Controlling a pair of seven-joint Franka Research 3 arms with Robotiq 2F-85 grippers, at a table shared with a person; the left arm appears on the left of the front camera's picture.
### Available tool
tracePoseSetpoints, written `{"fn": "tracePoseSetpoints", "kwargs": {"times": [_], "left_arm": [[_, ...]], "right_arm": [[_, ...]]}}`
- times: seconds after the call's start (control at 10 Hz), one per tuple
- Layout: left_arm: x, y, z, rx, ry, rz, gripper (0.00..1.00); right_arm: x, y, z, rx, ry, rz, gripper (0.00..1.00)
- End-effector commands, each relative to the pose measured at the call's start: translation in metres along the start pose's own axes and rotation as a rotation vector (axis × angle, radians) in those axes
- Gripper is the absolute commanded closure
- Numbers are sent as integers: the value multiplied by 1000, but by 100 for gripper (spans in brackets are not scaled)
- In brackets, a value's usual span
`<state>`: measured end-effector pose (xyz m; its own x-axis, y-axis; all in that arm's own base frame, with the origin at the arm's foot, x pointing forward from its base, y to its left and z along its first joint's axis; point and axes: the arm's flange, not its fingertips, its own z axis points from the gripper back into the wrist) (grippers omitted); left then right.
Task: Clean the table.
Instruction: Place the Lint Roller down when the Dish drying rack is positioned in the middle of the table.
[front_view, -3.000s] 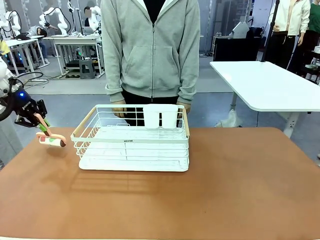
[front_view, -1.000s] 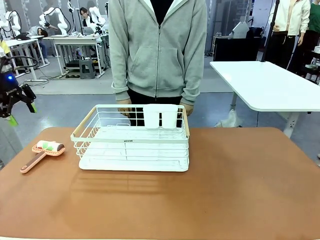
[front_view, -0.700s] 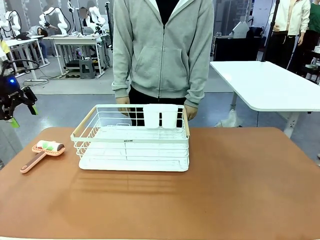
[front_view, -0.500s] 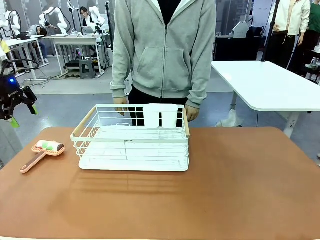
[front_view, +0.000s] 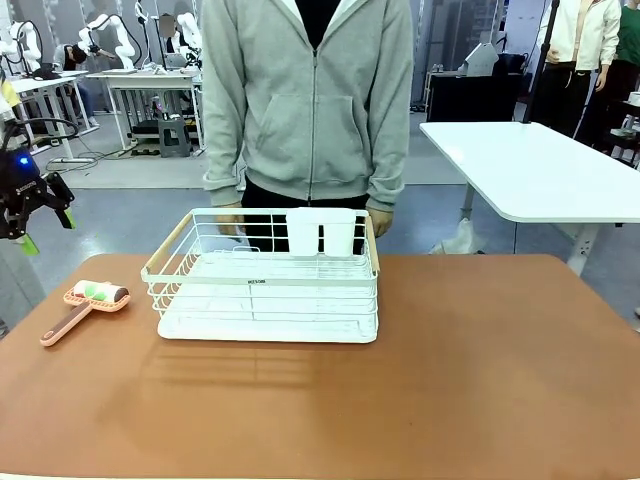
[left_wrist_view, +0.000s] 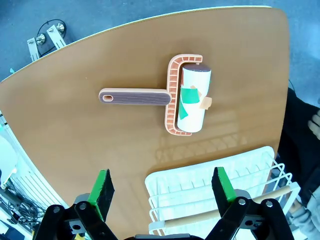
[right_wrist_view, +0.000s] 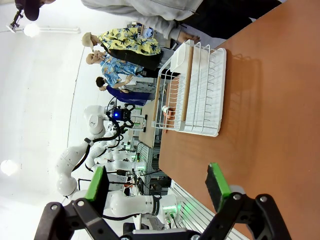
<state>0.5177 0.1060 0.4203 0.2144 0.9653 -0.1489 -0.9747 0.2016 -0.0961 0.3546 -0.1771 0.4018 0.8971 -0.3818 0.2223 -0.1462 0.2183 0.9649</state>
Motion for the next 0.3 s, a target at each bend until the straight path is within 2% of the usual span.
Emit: {"fn": "tracePoseSetpoints", "kwargs": {"times": [0.0,0.2], "left_arm": [[2,0,1,-25,15,-17,0],[2,0,1,-25,15,-17,0]], "right_arm": [[0,3,-1,14,-10,6,0],[0,3,-1,14,-10,6,0]]}}
